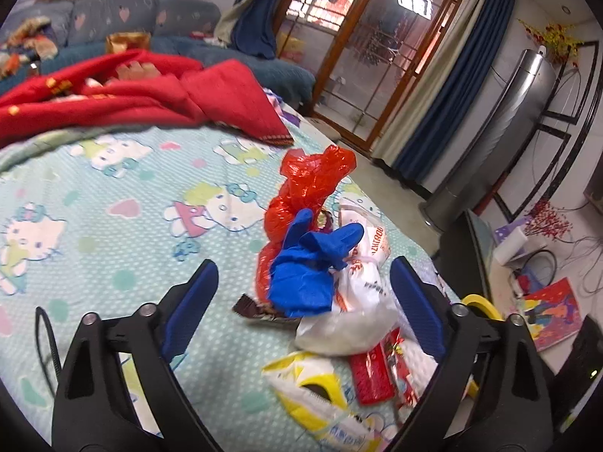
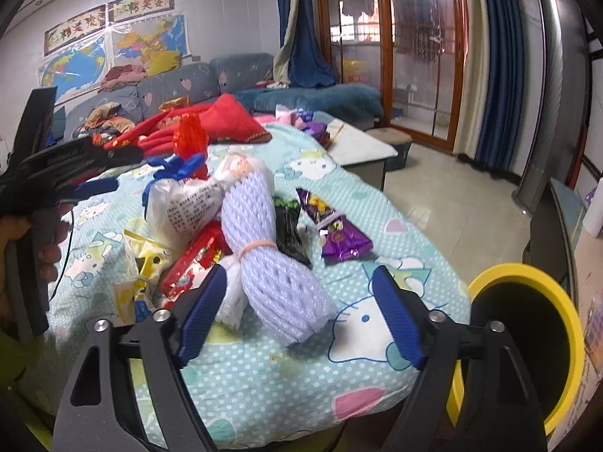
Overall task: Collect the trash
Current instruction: 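Grasp the blue rubber glove with the left tool while the right tool grasps a white foam net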
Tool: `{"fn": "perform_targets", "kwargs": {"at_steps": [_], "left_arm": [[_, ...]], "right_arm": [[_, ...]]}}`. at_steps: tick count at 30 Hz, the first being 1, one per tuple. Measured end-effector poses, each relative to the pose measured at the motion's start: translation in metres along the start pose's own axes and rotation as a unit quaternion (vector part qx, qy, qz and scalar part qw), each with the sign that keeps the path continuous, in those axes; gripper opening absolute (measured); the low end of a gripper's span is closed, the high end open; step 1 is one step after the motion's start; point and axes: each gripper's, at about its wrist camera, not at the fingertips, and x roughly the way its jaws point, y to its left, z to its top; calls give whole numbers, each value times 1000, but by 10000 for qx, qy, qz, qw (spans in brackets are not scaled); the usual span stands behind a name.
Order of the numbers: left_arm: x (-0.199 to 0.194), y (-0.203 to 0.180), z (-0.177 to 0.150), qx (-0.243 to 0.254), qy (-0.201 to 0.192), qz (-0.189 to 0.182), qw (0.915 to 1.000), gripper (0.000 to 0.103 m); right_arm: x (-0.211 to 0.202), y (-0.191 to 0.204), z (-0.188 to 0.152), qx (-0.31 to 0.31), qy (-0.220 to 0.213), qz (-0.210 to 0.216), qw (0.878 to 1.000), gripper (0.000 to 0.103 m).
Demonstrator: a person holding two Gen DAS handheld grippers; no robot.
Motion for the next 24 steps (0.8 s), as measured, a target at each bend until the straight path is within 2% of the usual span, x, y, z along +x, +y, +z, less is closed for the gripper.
{"fn": "perform_targets", "kwargs": {"at_steps": [4,7,8,9,11,12,13,16,19,24], "left_arm": [[20,7,3,-264,287,-328,9987,71],[30,14,3,-466,442,-488,9967,65],[31,14,2,-472,457,-501,9966,63],[32,14,1,-480,471,-525,9964,58],[33,16,0,-500,483,-556,9960,49],[33,16,-1,-497,489,-572,9959,37],[33,16,-1,-468,489,-553,9962,26],[30,16,-2,-438,455,-563,9964,12],[24,15,-1,-376,341,-556,9972,6],[2,9,5,-263,-94,-579,9979,4]], "right_arm": [[9,-1,-5,44,208,166,9996,65],[16,-2,-10,54,385,309,9988,49],[18,-2,-11,48,428,361,9984,40],[18,-1,-13,27,462,414,9981,33],[17,-1,-15,-7,428,468,9980,28],[16,-1,-15,-22,413,499,9979,25],[14,-1,-15,-52,386,538,9978,24],[9,0,-16,-75,277,553,9981,20],[0,-4,-14,21,129,590,9982,19],[-16,-10,-5,247,-226,644,9974,19]]}}
